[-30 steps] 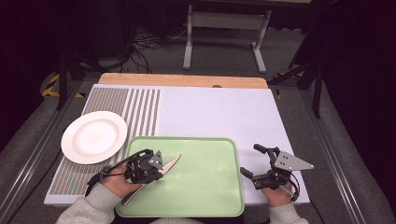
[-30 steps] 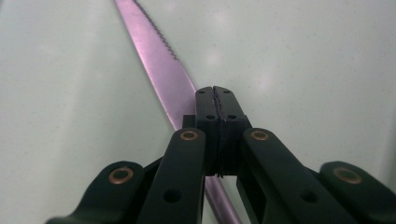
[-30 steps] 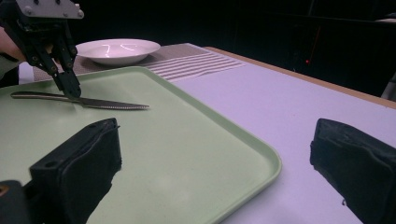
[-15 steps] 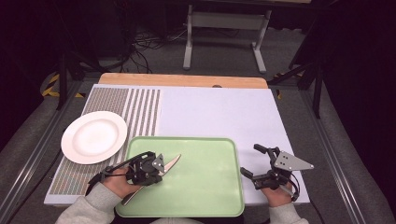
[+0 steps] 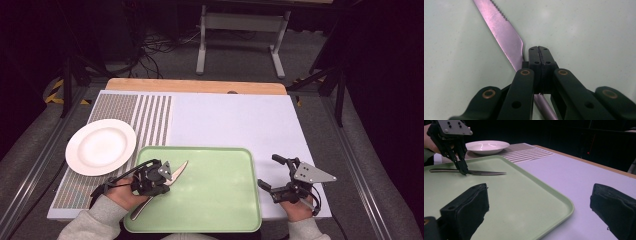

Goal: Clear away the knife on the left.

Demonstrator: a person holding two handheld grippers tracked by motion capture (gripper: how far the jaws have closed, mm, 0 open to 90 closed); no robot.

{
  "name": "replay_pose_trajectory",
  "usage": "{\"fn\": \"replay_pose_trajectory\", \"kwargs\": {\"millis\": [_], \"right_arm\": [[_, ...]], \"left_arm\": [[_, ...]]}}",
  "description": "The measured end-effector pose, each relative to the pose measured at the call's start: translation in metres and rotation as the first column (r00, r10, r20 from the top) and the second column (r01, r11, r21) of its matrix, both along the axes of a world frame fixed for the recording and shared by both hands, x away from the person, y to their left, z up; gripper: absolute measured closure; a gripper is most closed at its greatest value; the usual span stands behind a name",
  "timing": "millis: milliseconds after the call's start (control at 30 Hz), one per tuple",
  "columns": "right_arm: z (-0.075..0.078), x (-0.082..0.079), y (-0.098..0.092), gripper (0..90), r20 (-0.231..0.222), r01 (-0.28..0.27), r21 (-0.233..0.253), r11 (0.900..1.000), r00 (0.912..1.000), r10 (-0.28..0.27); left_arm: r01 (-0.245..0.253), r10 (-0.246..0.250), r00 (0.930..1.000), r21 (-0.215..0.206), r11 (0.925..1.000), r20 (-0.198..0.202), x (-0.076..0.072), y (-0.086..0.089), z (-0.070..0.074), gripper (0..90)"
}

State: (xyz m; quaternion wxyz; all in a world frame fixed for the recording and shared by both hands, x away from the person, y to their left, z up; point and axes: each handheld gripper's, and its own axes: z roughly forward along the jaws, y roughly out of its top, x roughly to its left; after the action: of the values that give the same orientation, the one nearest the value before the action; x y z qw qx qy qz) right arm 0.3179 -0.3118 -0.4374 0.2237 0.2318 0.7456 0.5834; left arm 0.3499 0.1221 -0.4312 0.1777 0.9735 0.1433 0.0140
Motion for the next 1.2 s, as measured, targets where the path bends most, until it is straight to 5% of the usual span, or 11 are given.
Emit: {"fn": "replay_pose_trajectory", "kwargs": {"millis": [1200], "right_arm": [[0.0, 0.0, -0.001, 2.8, 0.0, 0.004, -0.002, 1.0, 1.0, -0.004]], "left_arm": [[-0.146, 0.146, 0.9892, -0.022, 0.989, -0.015, 0.004, 0.044, -0.002, 89.9]]}}
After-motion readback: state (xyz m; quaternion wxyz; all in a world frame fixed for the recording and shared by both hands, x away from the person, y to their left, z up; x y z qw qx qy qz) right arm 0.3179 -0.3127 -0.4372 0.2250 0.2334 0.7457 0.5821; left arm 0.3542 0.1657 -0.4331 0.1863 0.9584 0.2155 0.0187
